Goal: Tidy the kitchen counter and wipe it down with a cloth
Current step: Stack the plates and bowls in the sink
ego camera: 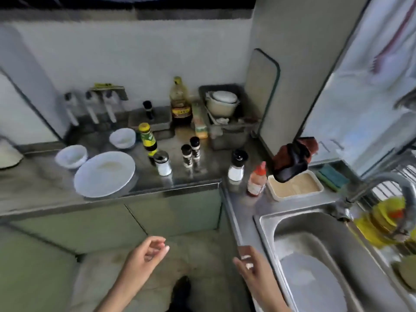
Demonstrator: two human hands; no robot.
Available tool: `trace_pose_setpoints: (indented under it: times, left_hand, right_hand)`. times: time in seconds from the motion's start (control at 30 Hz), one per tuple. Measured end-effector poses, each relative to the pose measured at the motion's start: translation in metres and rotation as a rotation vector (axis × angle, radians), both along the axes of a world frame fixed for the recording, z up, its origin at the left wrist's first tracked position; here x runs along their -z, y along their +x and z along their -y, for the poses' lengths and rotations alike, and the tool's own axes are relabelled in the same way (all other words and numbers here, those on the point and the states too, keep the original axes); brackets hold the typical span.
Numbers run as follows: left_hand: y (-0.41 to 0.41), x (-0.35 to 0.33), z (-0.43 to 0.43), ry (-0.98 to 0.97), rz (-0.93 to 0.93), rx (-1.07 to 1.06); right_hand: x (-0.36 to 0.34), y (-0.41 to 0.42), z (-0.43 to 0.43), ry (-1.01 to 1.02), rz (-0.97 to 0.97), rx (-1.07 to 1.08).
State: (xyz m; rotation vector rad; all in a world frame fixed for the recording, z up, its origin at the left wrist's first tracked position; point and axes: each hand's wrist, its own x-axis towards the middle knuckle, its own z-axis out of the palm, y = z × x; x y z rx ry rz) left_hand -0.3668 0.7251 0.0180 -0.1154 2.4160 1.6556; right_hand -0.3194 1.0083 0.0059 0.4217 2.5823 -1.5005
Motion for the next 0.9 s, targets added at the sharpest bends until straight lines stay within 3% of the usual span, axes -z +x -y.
trace_pose_setpoints:
  times: [0.2, 0.43, 0.77, 0.9]
  left_hand:
    - [-0.007, 0.007, 0.095, 0.040, 0.022, -0.235]
    - [-0.064, 0.026, 0.209, 0.068, 0.084, -0.327]
    - [-0.197, 0.037, 0.335, -0.034, 0.094, -0.326]
    - [-0.252, 0.041, 0.357, -0.046, 0.132, -0.294]
  right_hand:
    - [-0.017, -0.072, 0.100, 0.017, -0.033, -0.279]
    - [-0.001, -0.169, 0.226, 0.033, 0.083, -0.392]
    - [0.036, -0.304, 0.366, -0.089, 0.288, 0.082]
    - [0.044, -0.328, 0.387, 0.008, 0.319, 0.244]
